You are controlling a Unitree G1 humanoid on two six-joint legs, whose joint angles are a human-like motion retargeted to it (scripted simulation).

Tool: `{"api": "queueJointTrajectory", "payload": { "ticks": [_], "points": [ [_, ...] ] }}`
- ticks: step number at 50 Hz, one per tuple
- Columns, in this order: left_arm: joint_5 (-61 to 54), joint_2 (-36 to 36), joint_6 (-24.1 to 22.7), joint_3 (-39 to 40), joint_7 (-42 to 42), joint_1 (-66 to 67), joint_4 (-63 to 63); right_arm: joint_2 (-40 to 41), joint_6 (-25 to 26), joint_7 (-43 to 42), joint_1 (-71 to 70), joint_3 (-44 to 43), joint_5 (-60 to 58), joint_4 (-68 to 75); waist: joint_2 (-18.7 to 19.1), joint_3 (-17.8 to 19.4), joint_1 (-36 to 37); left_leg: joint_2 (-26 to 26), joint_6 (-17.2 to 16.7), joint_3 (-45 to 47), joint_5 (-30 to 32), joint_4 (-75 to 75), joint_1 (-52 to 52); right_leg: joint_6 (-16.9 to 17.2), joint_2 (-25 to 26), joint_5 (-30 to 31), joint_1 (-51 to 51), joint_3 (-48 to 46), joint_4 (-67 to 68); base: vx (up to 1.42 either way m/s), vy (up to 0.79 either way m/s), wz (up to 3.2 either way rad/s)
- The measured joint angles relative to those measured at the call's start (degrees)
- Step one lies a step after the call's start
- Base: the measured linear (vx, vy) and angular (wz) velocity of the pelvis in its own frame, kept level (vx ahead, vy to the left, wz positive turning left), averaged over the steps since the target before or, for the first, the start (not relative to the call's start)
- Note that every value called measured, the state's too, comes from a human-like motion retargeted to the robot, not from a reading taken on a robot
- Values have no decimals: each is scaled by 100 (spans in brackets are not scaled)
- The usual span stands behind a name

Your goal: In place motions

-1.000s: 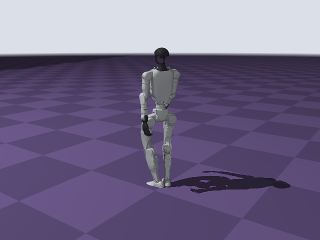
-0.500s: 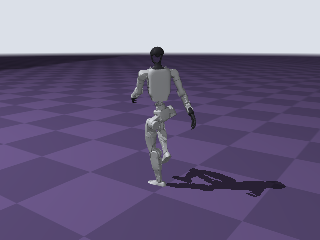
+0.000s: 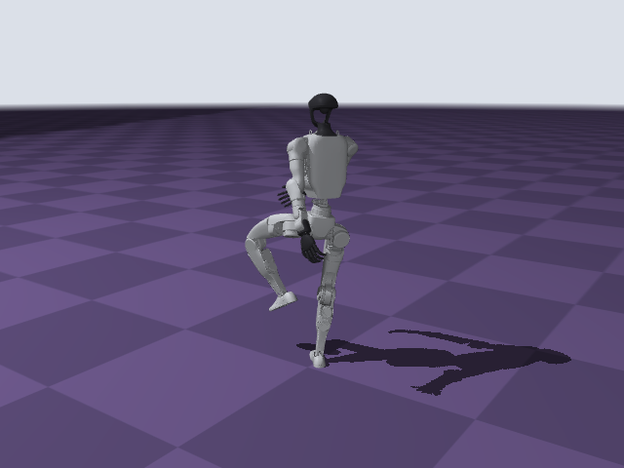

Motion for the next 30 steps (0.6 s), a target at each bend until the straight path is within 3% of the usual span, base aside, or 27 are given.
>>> {"api": "queueJointTrajectory", "payload": {
  "ticks": [5, 9, 14, 20, 22, 23, 25, 27, 28, 30],
  "points": [
    [-248, -131, 57, 388, -238, 432, 123, -123, -436, -388, -151, 76, 270, -1081, -465, -137, 640, -149, -4, 253, -379, 555, -1362, -150, -452, -48, -552, 224, 417, 9, -2, -34],
    [-576, -241, 81, 516, -316, 339, 118, -135, -656, -612, -240, 174, 157, -1196, -511, -182, 571, -179, -2, 240, -430, 278, -919, -99, -500, -99, -554, 269, 464, 3, 1, 14],
    [-415, -244, -61, 233, -479, 68, -192, -30, -638, -370, 74, 223, 177, -906, -203, -602, 157, -587, -77, 7, -223, -1053, 626, 148, -297, -12, -268, -5, 28, 12, 15, 54],
    [-406, -217, -239, -127, -222, -225, -597, 83, -772, -171, 1054, 235, 154, -231, 183, -1338, -765, -2210, -605, -348, 342, -5368, 3536, 514, -195, -90, 188, -601, -395, 36, 6, 67],
    [-447, -180, -238, -229, -84, -378, -620, 55, -727, -238, 1554, 118, 17, 73, 481, -1680, -1071, -2680, -1153, -400, -658, -7350, 4557, 572, 26, -170, 169, -930, -245, 63, -3, 86],
    [-480, -170, -227, -320, -6, -480, -592, -2, -716, -269, 1837, 39, -65, 252, 583, -1818, -1264, -2663, -1130, 209, -1167, -8111, 5124, 619, 56, -210, 148, -1118, -63, 63, -5, 125],
    [-592, -148, -192, -541, 129, -762, -475, -200, -685, -262, 2367, -155, -251, 680, 912, -2078, -1723, -2727, -1075, 48, -986, -9025, 5455, 777, 140, 175, 81, -1631, 304, 45, -8, 138],
    [-729, -75, -126, -812, 138, -1627, -76, -402, -555, -301, 2652, -506, -614, 1216, 1008, -2018, -1865, -2616, -1090, -535, -785, -8909, 5076, 1059, -280, 1365, -558, -1840, 1430, -7, -18, 55],
    [-745, -10, -36, -998, 131, -2150, 66, -490, -407, -361, 2734, -749, -713, 1450, 1007, -1726, -1771, -2509, -1036, -426, -737, -8870, 5061, 1274, -521, 1782, -1036, -1509, 2475, -25, -21, 59],
    [-709, -12, 176, -1316, 114, -2798, -285, -685, -212, -505, 3012, -1159, -721, 1878, 1179, -1281, -2147, -2359, -983, -596, -704, -9020, 5230, 1580, -400, 1785, -1889, -1002, 4219, -24, -19, 140]
  ]
}}
